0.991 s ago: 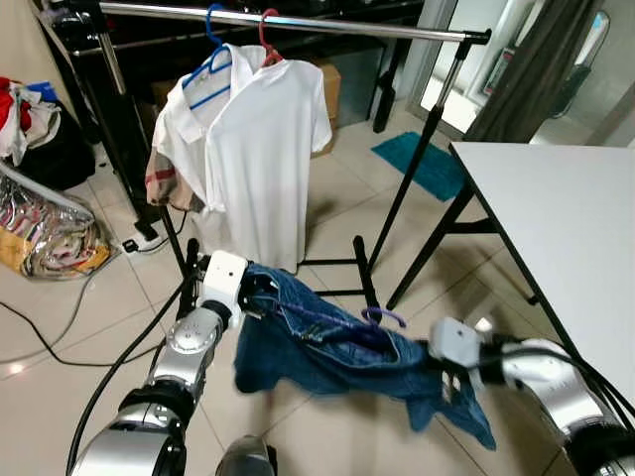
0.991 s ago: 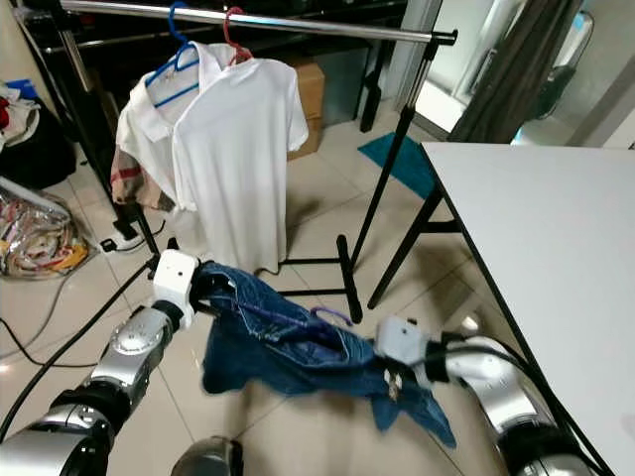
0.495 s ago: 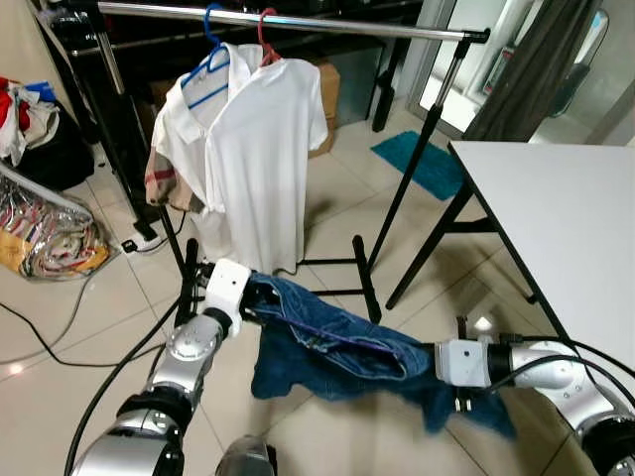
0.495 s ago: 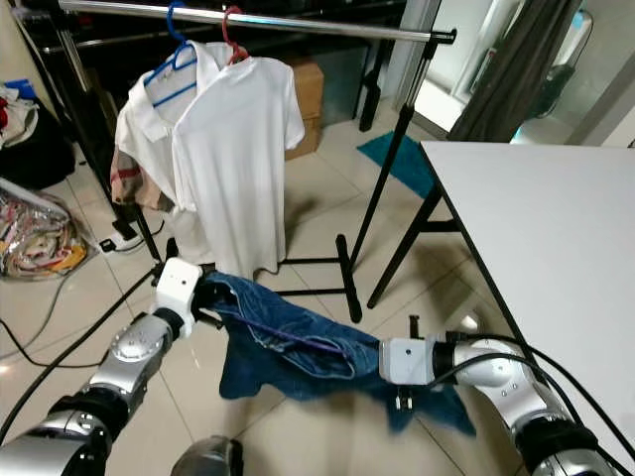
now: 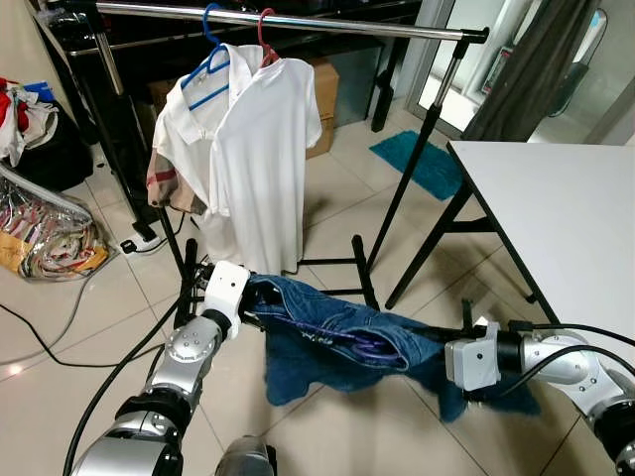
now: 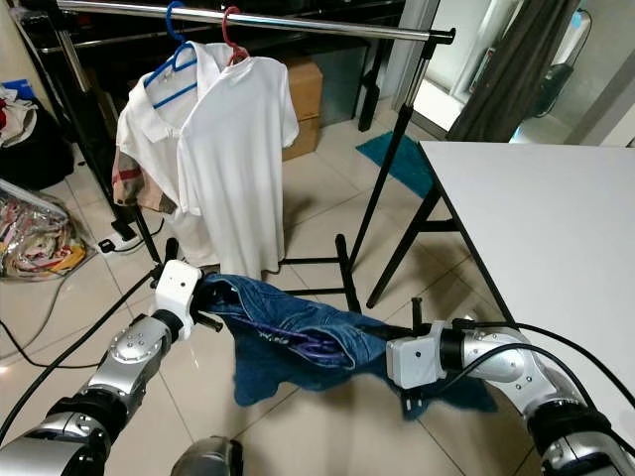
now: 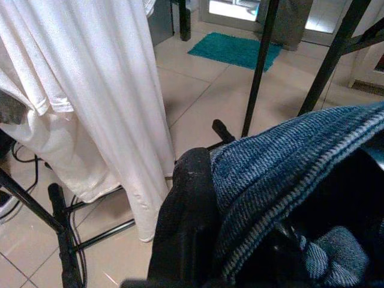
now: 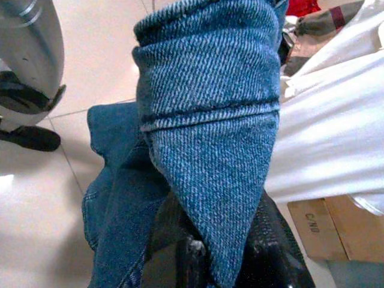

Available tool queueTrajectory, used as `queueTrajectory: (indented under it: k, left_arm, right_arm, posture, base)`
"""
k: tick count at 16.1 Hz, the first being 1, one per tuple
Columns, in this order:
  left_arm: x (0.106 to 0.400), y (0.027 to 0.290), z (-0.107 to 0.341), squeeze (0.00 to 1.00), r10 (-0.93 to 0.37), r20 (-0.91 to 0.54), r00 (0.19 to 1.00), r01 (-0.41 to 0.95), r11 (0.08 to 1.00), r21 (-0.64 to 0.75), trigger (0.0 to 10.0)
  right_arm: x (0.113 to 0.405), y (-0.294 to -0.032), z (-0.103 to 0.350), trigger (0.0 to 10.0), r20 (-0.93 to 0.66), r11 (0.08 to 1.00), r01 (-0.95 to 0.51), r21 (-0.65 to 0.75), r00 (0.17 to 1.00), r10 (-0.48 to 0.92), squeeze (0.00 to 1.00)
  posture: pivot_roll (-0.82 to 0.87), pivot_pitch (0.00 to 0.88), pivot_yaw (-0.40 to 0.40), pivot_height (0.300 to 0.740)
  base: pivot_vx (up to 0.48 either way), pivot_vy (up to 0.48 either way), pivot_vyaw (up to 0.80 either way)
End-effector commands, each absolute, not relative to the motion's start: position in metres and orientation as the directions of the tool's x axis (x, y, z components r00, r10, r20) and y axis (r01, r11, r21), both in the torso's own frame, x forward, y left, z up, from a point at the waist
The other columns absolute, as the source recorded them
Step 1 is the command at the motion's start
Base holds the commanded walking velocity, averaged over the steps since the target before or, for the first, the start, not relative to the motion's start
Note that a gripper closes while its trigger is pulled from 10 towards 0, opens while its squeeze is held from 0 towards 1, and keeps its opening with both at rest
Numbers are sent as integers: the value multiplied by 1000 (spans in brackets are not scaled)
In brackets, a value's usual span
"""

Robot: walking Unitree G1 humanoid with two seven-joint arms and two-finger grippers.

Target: Hang hanger

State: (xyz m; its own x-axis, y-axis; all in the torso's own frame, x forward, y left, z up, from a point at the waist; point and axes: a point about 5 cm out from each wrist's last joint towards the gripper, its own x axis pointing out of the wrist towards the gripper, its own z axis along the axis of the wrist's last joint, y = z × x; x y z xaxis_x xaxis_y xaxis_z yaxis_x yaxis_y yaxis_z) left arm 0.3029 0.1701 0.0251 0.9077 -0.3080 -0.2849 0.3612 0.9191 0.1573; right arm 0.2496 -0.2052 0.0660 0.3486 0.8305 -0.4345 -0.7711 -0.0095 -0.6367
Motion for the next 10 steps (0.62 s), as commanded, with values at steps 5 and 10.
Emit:
queueTrajectory:
  k: [5,10]
  left_arm:
    - [296,174,26,0,-346,-256,903,399,895,198,10000]
    - [294,174,39,0,-497,-224,838,543,727,421,10000]
  right_arm:
    - [236,-205,57,10000,-446,-91,-736,-670,301,843,0]
    - [236,-194,60,10000,-409,-132,-687,-715,257,876,0]
  posture:
    - [271,21,-48,740]
    - [280,27,-60,740]
  base:
    - [0,0,0]
    - [0,0,0]
